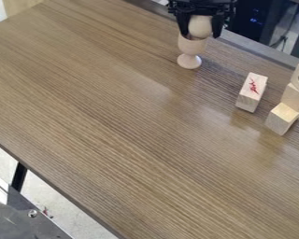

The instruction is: Put the ball in the cup

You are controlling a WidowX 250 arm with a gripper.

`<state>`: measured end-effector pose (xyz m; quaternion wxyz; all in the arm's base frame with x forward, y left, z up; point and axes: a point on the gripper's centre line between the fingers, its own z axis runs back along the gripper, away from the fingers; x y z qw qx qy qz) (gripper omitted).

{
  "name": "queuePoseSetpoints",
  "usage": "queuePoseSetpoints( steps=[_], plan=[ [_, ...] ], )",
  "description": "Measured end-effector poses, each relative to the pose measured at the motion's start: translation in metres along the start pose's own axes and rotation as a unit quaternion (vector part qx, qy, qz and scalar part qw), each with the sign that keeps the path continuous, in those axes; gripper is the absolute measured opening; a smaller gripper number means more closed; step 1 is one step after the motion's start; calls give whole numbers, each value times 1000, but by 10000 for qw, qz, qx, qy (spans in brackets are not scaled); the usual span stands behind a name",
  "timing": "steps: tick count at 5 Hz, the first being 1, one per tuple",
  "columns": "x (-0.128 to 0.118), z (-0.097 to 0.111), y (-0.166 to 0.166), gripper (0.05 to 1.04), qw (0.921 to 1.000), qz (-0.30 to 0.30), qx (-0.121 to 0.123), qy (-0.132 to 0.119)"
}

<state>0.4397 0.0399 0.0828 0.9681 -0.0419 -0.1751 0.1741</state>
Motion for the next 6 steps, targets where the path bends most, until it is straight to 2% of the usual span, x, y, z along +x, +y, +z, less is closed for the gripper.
queuePoseSetpoints(
  steps=[1, 2, 4, 6],
  plan=[
    [1, 0, 1, 856, 10000, -25, 20, -51],
    [2, 0, 1, 1009, 10000, -52, 42, -56],
    [0, 2, 5, 999, 9998, -106, 132, -114],
    [-3, 29, 5, 963, 9986, -96, 222, -460]
  ],
)
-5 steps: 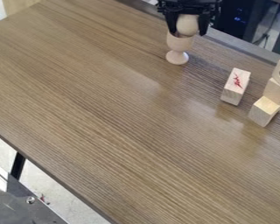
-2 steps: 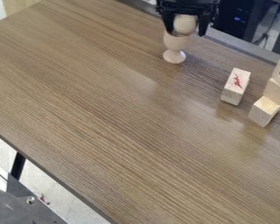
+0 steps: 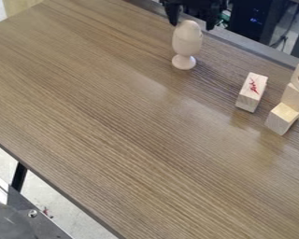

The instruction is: Put the ball in the cup

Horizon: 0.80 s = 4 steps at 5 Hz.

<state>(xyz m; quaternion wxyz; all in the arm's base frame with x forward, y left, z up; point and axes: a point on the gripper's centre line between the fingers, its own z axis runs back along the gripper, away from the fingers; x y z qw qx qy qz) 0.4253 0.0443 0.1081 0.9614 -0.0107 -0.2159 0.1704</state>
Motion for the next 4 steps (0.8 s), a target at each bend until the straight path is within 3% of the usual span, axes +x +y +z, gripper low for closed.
queuePoseSetpoints(
  steps=[2, 3, 4],
  plan=[
    [-4, 2, 3, 383, 10000, 51, 26, -39],
    [-1, 15, 3, 212, 9998, 82, 29, -159],
    [3, 33, 5, 449, 9992, 135, 148, -352]
  ],
)
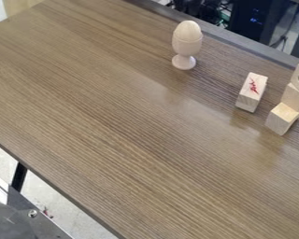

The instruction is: Put the ball in the cup

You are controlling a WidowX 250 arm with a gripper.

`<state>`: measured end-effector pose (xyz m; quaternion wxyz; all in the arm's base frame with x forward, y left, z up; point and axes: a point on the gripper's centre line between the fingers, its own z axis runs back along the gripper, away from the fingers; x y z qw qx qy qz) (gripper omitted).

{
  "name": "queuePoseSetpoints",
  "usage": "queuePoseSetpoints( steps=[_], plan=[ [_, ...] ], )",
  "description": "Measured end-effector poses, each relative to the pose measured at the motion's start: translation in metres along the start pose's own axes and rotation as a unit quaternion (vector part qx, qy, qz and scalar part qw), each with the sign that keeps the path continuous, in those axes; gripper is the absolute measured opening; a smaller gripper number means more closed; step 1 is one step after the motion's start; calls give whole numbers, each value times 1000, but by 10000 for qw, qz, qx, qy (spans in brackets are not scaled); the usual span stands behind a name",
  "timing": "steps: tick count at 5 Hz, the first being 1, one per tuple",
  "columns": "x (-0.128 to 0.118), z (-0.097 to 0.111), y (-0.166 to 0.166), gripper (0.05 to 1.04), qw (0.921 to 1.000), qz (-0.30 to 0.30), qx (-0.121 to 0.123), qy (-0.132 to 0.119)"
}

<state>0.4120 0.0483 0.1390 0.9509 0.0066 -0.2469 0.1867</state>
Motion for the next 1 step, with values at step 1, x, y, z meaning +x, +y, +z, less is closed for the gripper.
queuePoseSetpoints(
  steps=[1],
  plan=[
    [-1, 25, 1, 779, 9998, 44, -2, -215]
  ],
)
